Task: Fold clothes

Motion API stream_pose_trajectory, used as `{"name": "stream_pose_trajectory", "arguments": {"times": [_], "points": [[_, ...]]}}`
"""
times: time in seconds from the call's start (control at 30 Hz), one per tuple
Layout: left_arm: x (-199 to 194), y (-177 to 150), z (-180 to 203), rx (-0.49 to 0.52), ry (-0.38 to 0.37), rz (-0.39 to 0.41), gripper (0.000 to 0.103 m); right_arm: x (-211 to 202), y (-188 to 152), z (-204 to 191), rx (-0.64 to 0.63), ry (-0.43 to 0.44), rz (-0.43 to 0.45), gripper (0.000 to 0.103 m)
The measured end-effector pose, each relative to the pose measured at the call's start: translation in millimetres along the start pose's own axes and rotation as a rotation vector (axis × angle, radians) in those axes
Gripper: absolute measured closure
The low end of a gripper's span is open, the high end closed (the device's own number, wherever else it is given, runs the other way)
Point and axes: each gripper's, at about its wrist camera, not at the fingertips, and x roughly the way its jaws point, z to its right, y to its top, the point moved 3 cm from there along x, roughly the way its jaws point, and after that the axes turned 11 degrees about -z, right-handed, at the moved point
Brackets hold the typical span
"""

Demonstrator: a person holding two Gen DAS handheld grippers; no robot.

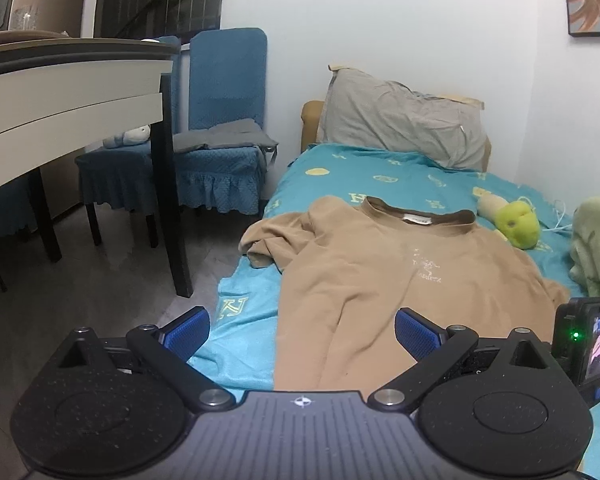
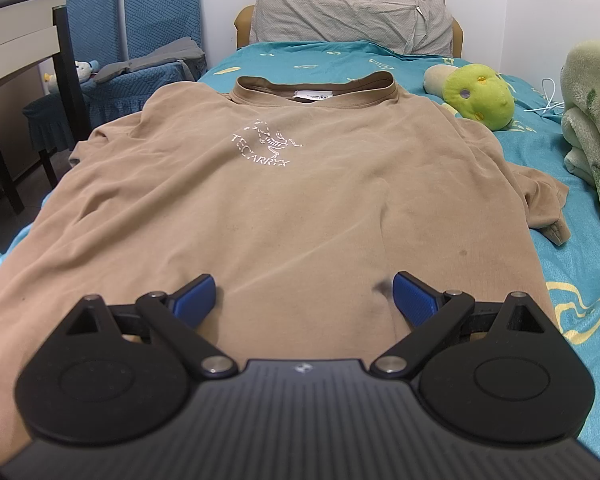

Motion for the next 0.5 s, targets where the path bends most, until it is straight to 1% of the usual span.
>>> {"name": "stream_pose_trajectory", "arguments": {"times": [0.23, 0.5], "points": [[8.4, 2.2, -4.5, -0.011, -0.027, 0.002, 0.003, 0.1, 0.0, 0.2, 0.0, 0.0, 0.0, 0.006], [16.1, 6.8, -5.9, -0.007, -0.035, 0.005, 0.003, 0.2, 0.0, 0.3, 0.0, 0.0, 0.0, 0.006]]}}
